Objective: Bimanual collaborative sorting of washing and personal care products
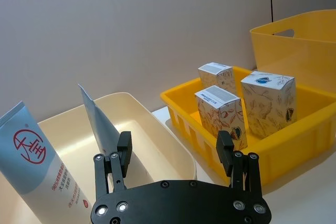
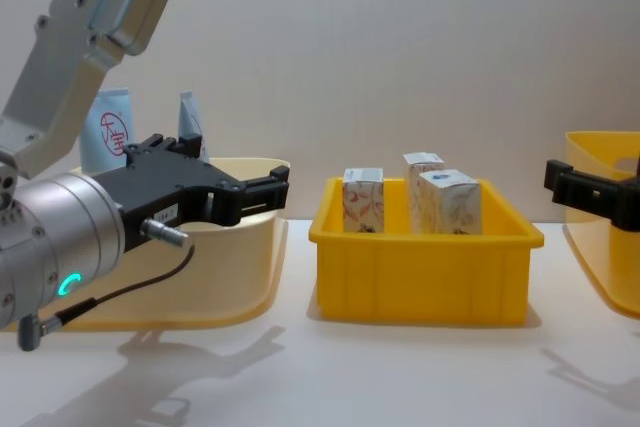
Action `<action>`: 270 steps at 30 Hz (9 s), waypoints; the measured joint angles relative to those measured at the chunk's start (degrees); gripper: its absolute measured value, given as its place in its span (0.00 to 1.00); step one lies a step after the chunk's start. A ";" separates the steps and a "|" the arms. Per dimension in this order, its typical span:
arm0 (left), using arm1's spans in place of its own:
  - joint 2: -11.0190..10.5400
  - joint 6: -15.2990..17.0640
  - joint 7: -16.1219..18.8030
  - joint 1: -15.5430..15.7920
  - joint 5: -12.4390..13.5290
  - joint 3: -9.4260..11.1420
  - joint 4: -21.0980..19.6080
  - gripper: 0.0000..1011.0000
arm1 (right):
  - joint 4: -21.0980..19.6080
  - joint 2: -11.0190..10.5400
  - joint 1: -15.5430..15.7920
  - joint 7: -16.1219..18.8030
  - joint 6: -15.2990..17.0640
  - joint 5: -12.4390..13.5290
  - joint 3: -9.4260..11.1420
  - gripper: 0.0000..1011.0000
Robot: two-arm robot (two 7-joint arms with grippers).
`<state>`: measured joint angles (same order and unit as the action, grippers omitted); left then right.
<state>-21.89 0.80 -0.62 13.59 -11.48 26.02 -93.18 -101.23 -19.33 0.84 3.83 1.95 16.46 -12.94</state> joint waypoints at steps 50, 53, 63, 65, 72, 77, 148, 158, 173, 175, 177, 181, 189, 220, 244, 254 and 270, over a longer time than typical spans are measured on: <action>0.00 0.00 0.00 0.00 0.00 0.00 0.00 0.99 | 0.00 0.00 0.00 0.00 0.00 0.00 0.00 0.99; 0.00 0.00 -0.05 0.00 -0.01 -0.08 0.01 0.99 | 0.00 0.00 0.00 0.00 0.00 0.00 0.00 0.99; -0.27 0.57 -1.56 0.11 -1.79 -1.46 0.45 0.99 | 0.00 0.00 0.00 0.00 0.00 0.00 0.00 0.99; -0.29 0.81 -1.95 0.11 -2.44 -1.94 0.58 0.99 | 0.00 0.00 0.00 0.00 0.00 0.00 0.00 0.99; 0.09 1.67 -2.93 -0.08 -4.94 -3.69 0.98 0.99 | 0.00 0.00 0.00 0.00 0.00 0.00 0.00 0.99; 0.89 2.47 -3.50 -0.27 -7.21 -5.11 1.38 0.99 | 0.00 0.00 0.00 0.00 0.00 0.00 0.00 0.99; 8.82 4.57 -8.64 13.36 -9.39 -5.92 20.35 0.34 | 0.00 0.00 0.00 0.00 0.00 0.00 0.00 0.99; 8.85 4.54 -8.65 13.52 -9.32 -5.87 20.54 0.28 | 0.00 0.00 0.00 0.00 0.00 0.00 0.00 0.99; 8.41 1.38 -10.22 13.72 -9.41 -7.22 20.35 0.27 | 0.00 0.00 0.00 0.00 0.00 0.00 0.00 0.99; 8.20 0.84 -10.57 13.84 -9.50 -7.55 20.13 0.27 | 0.00 0.00 0.00 0.00 0.00 0.00 0.00 0.99; 7.88 -0.06 -11.16 14.02 -9.71 -8.05 19.71 0.27 | 0.00 0.00 0.00 0.00 0.00 0.00 0.00 0.99; 7.18 -1.32 -12.66 14.40 -10.36 -9.01 18.68 0.27 | 0.00 0.00 0.00 0.00 0.00 0.00 0.00 0.99; 5.96 -3.16 -17.17 15.08 -13.05 -10.69 16.82 0.27 | 0.00 0.00 0.00 0.00 0.00 0.00 0.00 0.99; 6.26 -2.09 -38.08 17.16 -26.92 -8.27 16.50 0.27 | 0.00 0.00 0.00 0.00 0.00 0.00 0.00 0.99; 9.46 0.20 -49.84 18.65 -32.35 -2.03 21.12 0.27 | -0.25 -0.30 0.18 0.68 0.09 0.22 0.15 0.99; 9.94 0.47 -51.36 18.78 -33.01 -1.10 21.76 0.27 | -2.09 -2.48 0.92 5.68 0.91 3.19 1.25 0.99; 10.25 0.62 -52.24 18.87 -33.40 -0.53 22.15 0.27 | -6.68 -8.92 2.09 18.03 5.15 13.59 4.68 0.99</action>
<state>-11.65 1.41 -52.86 32.46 -44.88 25.50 -71.02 -107.91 -28.25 2.93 21.85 7.11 30.05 -8.26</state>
